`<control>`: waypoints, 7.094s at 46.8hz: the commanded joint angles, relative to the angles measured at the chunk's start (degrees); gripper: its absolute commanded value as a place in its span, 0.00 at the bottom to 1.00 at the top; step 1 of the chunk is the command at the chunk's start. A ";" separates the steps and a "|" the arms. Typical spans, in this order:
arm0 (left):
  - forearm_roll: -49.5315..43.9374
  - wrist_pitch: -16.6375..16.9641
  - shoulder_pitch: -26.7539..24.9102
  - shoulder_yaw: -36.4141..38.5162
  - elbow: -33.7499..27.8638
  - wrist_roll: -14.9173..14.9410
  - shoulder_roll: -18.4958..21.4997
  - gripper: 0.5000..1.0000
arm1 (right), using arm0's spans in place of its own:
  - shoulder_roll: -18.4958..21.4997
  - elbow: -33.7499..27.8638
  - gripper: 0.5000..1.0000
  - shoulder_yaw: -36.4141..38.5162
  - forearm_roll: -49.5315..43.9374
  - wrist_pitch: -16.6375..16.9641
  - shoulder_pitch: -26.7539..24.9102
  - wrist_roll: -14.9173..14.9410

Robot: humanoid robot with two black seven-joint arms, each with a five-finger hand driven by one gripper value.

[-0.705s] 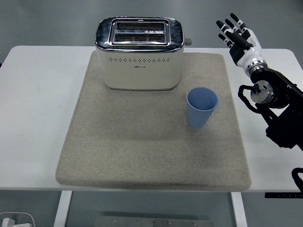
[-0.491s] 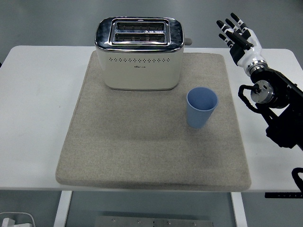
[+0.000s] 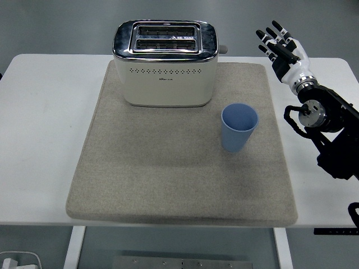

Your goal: Put the water cup in front of the bread machine

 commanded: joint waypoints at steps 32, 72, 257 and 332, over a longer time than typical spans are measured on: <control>0.00 0.01 0.00 -0.17 -0.06 -0.02 0.00 1.00 | -11.96 17.31 0.86 0.46 -0.79 5.40 -10.58 0.71; 0.00 0.01 0.00 -0.17 -0.06 -0.02 0.00 1.00 | -24.61 30.85 0.86 -0.15 -6.41 11.29 -22.53 7.56; 0.00 0.01 0.00 -0.17 -0.06 0.15 0.00 1.00 | -19.17 35.51 0.86 -9.20 -38.67 4.44 -25.88 14.94; 0.00 0.01 0.00 -0.17 -0.06 0.15 0.00 1.00 | -10.21 35.86 0.33 -9.20 -37.88 3.56 -20.52 13.80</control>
